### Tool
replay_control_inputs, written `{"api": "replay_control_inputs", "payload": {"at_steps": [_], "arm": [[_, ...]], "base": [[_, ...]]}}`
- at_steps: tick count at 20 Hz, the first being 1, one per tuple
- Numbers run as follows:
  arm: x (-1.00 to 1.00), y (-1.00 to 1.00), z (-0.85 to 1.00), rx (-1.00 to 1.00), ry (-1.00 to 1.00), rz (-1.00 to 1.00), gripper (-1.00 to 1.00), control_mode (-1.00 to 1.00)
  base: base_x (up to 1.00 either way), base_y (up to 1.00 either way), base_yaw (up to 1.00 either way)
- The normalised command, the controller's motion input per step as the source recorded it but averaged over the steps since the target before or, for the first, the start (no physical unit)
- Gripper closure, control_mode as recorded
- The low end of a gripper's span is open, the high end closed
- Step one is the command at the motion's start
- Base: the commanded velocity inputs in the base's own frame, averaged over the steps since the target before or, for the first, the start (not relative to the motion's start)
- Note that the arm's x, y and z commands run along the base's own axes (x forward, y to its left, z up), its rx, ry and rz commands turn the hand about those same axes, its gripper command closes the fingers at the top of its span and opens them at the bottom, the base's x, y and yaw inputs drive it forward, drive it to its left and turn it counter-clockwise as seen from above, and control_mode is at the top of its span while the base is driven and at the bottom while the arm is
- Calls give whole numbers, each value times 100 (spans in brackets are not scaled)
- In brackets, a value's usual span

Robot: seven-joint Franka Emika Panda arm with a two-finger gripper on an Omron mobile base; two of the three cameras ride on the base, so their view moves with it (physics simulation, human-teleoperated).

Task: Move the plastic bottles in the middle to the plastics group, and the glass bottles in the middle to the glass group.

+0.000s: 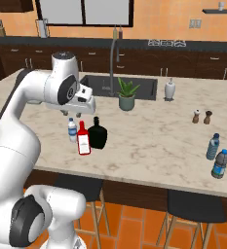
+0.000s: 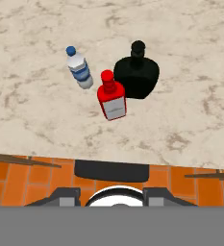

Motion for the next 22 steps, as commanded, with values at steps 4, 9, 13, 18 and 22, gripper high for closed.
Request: {"api": "replay_control_inputs", "payload": {"at_steps": [4, 9, 13, 18, 22], "arm": [[-10, 0, -8, 0, 3, 0, -100, -100], [-39, 9, -44, -8, 1, -1, -100, -100], [16, 41, -48, -14, 0, -6, -100, -100], [56, 32, -21, -6, 0, -1, -100, -100], [57, 8, -14, 0, 0, 0, -100, -100]], "base": [[0, 0, 0], [0, 0, 0], [0, 0, 0], [0, 0, 0], [0, 0, 0]]}}
